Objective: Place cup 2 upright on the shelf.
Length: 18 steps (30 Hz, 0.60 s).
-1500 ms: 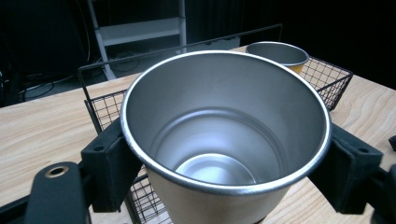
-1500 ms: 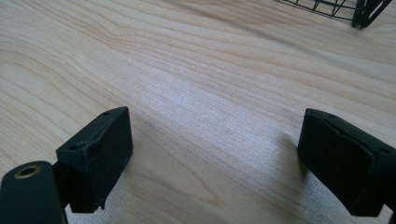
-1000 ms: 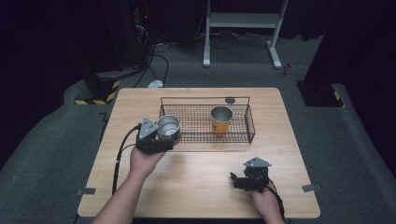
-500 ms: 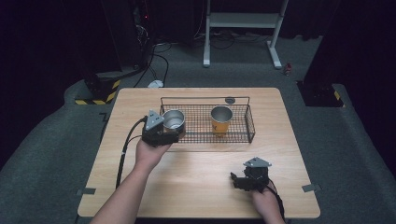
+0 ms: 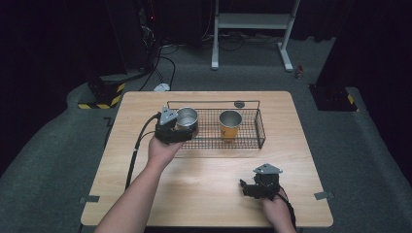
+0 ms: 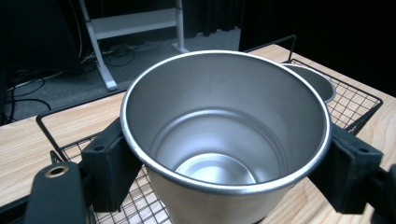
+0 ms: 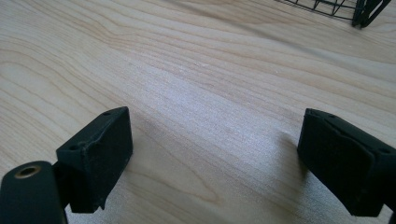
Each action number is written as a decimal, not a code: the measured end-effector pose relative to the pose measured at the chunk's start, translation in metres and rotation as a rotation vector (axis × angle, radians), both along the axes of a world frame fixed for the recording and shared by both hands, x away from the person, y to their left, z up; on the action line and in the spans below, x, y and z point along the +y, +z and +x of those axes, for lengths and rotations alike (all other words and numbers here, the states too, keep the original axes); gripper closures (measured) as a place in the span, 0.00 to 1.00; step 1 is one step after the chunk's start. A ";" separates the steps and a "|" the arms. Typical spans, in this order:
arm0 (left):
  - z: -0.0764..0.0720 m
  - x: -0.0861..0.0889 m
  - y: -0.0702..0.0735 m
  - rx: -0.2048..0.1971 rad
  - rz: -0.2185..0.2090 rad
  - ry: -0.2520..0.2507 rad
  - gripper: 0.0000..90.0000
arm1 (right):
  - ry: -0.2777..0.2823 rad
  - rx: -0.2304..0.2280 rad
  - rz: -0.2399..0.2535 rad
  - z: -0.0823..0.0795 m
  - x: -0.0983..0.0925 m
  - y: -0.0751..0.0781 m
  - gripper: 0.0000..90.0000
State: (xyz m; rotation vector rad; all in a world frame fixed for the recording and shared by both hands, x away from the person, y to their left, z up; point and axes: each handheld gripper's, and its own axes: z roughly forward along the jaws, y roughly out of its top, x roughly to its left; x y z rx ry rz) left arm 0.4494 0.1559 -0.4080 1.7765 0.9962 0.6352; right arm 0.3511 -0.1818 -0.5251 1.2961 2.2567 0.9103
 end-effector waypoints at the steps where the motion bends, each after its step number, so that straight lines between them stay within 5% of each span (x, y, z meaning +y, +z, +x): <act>1: 0.002 -0.001 0.000 0.001 0.002 0.000 0.21 | 0.000 0.000 0.000 0.000 0.000 0.000 0.12; 18: 0.021 -0.009 -0.012 0.037 -0.006 0.027 0.21 | 0.000 0.000 0.000 0.000 0.000 0.000 0.12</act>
